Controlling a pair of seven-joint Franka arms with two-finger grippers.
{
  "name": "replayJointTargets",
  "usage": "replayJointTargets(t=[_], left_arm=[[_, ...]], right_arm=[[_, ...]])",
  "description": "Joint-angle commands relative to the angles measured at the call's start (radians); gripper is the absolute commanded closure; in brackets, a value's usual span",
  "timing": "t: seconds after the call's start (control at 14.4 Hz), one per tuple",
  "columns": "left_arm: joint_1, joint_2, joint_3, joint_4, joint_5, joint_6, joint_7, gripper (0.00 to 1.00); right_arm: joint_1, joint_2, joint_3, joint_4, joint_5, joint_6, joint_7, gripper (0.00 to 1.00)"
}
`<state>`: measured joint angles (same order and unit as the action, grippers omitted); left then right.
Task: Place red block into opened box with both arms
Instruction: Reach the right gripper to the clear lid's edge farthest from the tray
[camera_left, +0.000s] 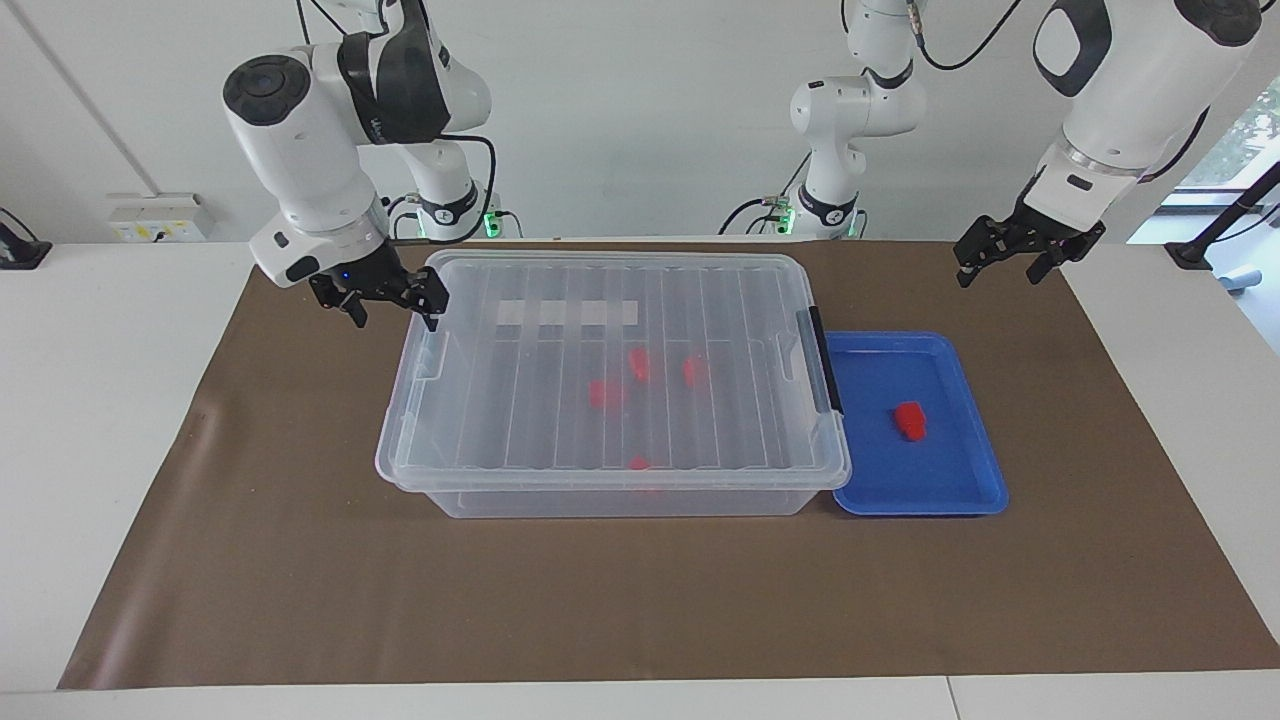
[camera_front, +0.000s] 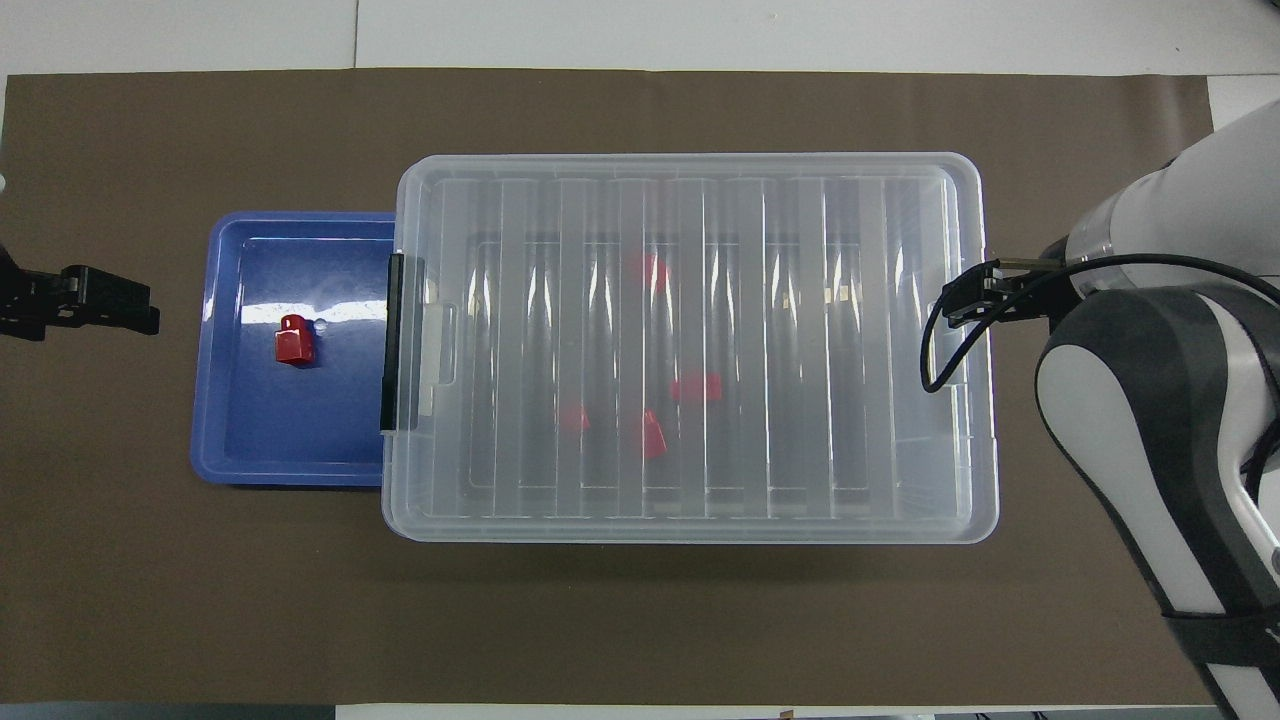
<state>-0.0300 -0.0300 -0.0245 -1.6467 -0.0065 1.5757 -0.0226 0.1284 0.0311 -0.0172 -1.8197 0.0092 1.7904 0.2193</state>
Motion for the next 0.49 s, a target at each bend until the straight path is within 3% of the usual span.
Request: replayJointTargets(t=[0.0, 0.42], left_arm=[[0.012, -0.028, -0.002, -0.028, -0.018, 0.003, 0.016, 0.00], [0.015, -0.030, 0.001, -0.030, -0.018, -0.016, 0.015, 0.00]], right_arm=[[-0.009, -0.031, 0.003, -0.090, -0.014, 0.070, 0.006, 0.00], [-0.036, -0.065, 0.003, -0.194, -0.014, 0.133, -0.005, 0.00]])
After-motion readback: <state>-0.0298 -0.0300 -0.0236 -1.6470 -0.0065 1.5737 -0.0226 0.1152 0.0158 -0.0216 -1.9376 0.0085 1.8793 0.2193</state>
